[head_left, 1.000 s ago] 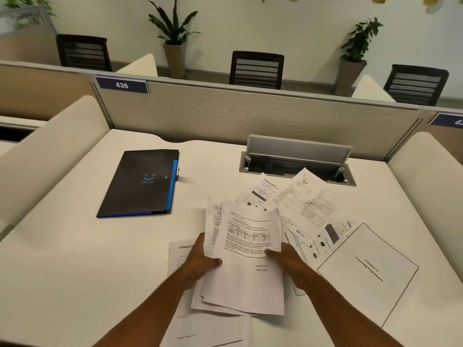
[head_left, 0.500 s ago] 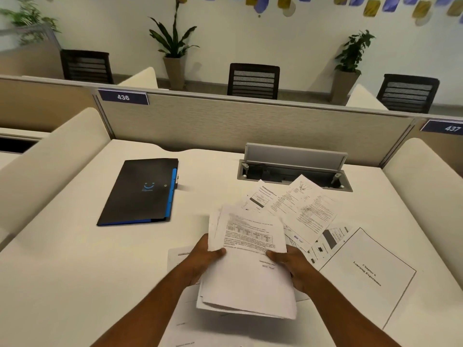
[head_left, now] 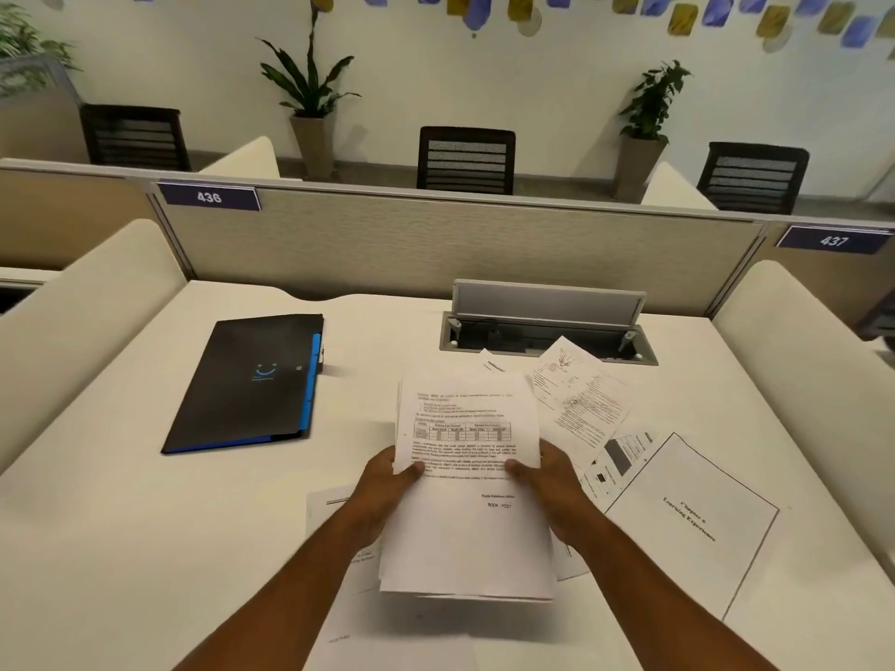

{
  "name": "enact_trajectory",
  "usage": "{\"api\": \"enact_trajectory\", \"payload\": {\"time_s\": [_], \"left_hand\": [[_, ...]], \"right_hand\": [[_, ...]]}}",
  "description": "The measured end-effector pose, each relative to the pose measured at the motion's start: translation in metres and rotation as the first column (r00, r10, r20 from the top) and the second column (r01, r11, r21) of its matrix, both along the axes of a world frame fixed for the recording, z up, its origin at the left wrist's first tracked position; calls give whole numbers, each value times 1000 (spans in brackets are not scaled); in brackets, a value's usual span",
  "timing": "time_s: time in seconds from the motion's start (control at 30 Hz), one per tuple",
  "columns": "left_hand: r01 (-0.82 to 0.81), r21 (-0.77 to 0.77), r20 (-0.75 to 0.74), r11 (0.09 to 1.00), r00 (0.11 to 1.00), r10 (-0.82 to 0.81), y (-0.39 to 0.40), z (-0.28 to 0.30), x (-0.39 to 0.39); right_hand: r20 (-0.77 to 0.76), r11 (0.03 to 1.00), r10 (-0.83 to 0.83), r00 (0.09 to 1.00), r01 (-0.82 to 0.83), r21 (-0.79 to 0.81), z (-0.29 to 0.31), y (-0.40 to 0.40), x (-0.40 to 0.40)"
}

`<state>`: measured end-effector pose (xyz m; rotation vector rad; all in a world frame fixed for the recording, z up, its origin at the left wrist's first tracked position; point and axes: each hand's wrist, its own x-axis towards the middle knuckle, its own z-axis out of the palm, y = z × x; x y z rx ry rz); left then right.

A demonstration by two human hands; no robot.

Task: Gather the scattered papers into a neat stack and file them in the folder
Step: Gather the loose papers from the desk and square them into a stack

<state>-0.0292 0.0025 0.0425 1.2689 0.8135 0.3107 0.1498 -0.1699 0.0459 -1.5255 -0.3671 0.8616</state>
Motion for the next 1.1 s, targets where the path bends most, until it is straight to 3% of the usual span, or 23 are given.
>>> {"api": "enact_trajectory", "payload": {"time_s": [0.23,0.43,0.6,0.8,0.93,1.1], "left_hand": [[-230,407,223,884,963,148,-10,42,20],[-397,408,365,822,896,252,-11,52,17],[-342,441,313,830,925,215,-17,53,16],[-365,456,379,811,905,194,-22,67,20],[-363,432,351,826,911,217,-21,60,17],[-345,437,325,831,922,212,-21,62,21]], "right_hand": [[218,971,-228,949,206,121,39,17,0],[324,969,-229,918,182,168,54,20,-5],[378,972,-234,896,217,87,44,21,-10],[407,950,-307,861,248,192,51,22,-20],[379,941,-327,866,263,212,51,20,-23],[460,942,-317,830,219,255,62,21,-24]]}}
